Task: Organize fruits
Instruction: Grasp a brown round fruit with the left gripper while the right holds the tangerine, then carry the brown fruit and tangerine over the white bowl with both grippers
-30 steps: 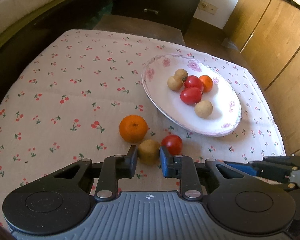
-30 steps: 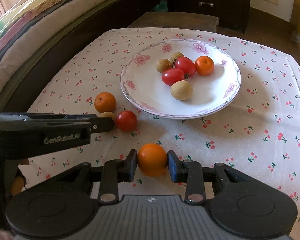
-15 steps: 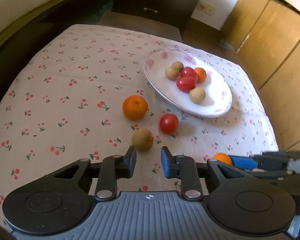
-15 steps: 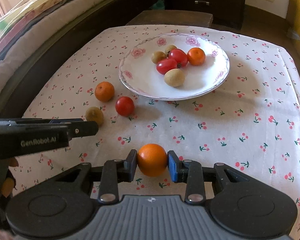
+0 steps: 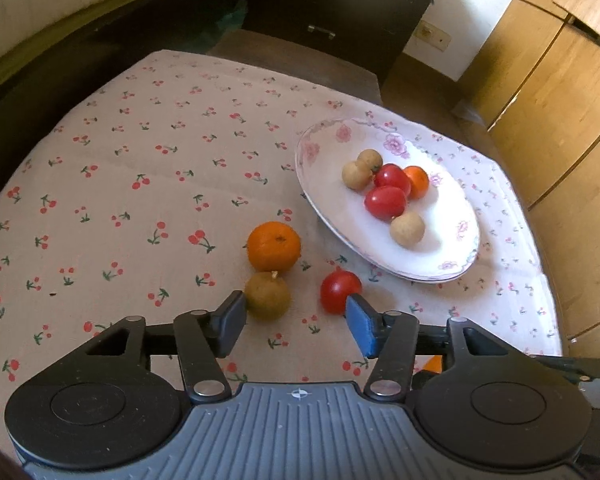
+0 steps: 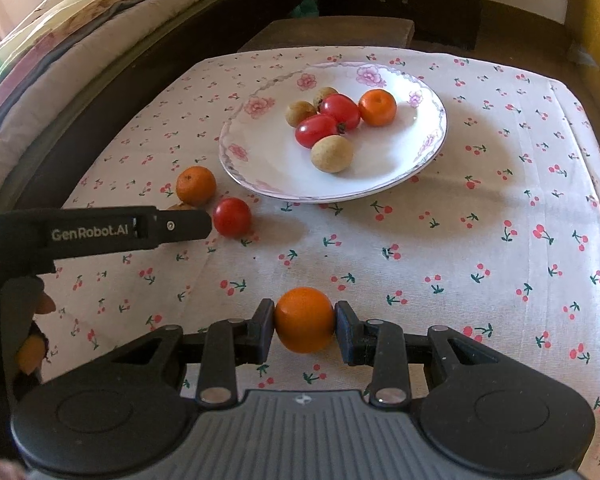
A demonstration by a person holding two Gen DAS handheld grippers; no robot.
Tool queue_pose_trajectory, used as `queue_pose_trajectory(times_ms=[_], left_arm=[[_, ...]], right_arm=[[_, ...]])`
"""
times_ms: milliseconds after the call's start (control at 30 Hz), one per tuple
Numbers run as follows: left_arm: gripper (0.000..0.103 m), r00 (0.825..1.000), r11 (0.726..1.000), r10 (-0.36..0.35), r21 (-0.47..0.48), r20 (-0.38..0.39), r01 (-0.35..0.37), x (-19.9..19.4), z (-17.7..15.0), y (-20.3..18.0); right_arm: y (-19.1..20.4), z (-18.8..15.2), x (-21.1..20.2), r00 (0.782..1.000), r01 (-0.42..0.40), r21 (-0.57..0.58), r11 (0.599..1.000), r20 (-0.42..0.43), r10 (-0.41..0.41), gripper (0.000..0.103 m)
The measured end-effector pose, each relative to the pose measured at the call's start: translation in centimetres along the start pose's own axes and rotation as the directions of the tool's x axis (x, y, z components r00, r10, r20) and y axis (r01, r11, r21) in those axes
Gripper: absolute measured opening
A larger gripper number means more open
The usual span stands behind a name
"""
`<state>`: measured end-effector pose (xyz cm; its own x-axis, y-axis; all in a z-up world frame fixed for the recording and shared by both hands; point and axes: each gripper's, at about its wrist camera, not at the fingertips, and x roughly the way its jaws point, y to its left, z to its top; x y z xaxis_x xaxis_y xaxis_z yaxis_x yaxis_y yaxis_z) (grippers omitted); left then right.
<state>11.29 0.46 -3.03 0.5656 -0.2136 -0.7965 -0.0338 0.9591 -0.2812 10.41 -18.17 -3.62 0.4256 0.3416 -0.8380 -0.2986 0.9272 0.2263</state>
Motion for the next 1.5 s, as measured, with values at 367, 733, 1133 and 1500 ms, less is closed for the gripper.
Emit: queue_pose_trajectory(times_ms=[367,733,1133,1500], left_arm=[[0.05,0.999,0.999,0.04,-0.021,0.017,-0.039,0.8,0.5,0.8],[0.035,0.999,0.998,0.033,0.059,-0.013,-0.032,0.2,-0.7,0.3],[0.035,0.997,0.992,-0.029,0.119,-0.069,0.037,-2.5,-4.6,-0.9],[0.047,0.999,0.983,0.0,0.183,-0.052,0.01,-2.0,-4.9,-1.9]], right_arm=[[0.2,0.2,0.3,1.0,-0.01,-0.002,1.0,0.001,0.01,0.034],[0.7,0.1,0.1,1.0,0.019,-0.027,0.999,0.008,-0.019,0.034],[1.5,-2.0,-1.2,0.999,0.037,-0.036,0.999,-0.002,-0.037,0.034],[1.5,-1.9,-0.6,0.999,0.048,-0.047,0.998,-0.001,-0.049,0.034]])
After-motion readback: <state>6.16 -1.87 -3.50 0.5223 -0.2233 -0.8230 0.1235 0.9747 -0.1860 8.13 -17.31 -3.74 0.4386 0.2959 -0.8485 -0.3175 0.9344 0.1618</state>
